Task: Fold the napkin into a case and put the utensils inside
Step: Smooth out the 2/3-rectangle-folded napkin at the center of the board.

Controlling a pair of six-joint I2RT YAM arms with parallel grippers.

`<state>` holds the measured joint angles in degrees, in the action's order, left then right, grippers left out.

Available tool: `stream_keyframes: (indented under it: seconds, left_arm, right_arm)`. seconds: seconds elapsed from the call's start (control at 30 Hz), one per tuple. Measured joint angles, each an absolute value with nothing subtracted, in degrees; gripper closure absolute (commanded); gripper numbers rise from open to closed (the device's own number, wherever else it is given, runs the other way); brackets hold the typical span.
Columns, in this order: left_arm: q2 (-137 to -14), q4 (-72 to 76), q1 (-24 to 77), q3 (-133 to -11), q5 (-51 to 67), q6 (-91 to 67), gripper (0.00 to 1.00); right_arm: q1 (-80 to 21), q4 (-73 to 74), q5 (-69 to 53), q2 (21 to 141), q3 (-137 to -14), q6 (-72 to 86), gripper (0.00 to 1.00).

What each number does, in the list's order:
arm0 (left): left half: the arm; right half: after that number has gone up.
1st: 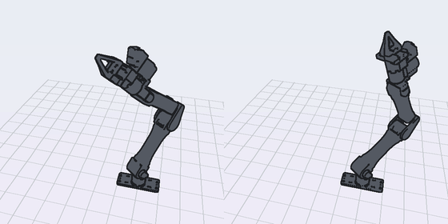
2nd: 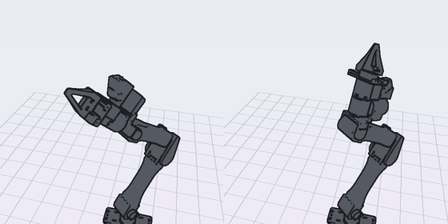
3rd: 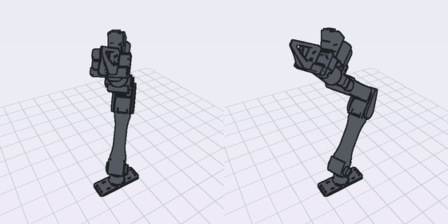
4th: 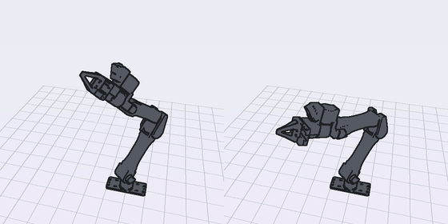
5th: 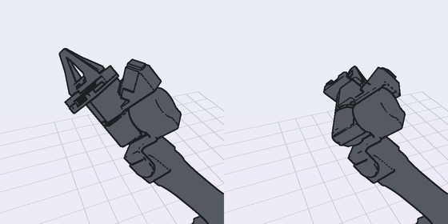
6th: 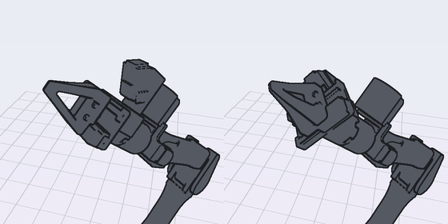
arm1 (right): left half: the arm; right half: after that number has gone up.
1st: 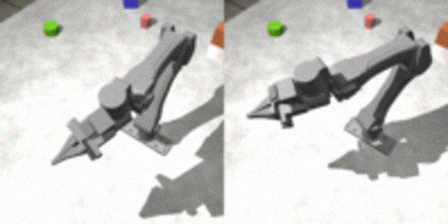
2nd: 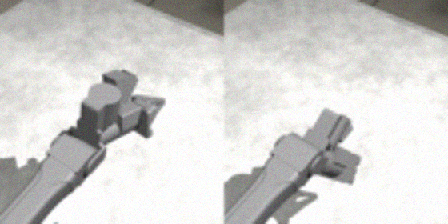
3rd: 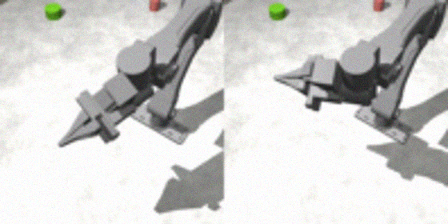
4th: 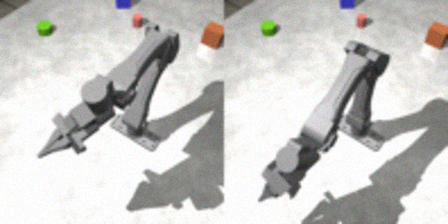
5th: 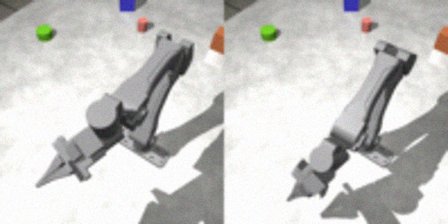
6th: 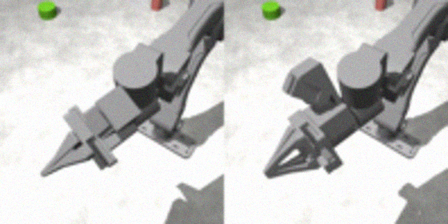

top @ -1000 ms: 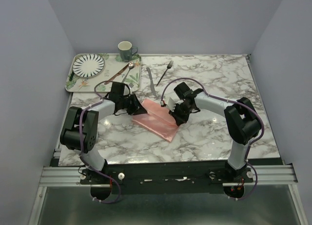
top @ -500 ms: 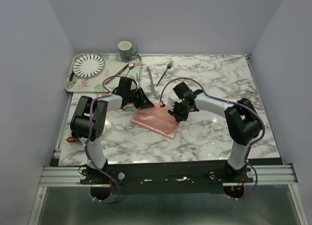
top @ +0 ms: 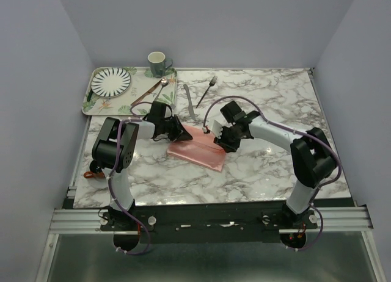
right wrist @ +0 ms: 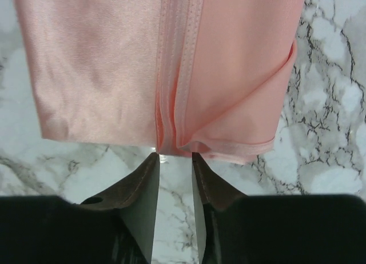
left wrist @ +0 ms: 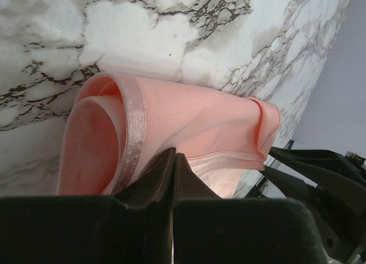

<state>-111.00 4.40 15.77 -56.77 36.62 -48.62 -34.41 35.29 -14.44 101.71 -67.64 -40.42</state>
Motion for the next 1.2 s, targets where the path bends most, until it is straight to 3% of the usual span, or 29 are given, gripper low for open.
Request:
stream_keyframes:
  seconds: [0.4, 0.83, 1.2]
  left_arm:
    - [-111.15, 6.90, 15.86, -55.61, 36.75, -50.54, 0.91]
    - [-111.15, 7.44, 15.88, -55.46, 36.75, -50.87, 0.91]
    - [-111.15, 7.64, 15.88, -55.37, 36.77, -51.09, 0.91]
  right_arm:
    - [-26.15, 47.53, -24.29, 98.94, -77.06, -25.30, 0.60]
    - [-20.14, 48.45, -35.57, 111.20, -82.50, -3.53, 0.61]
    - [-20.14, 47.62, -37.87, 115.22, -82.50, 3.53, 0.62]
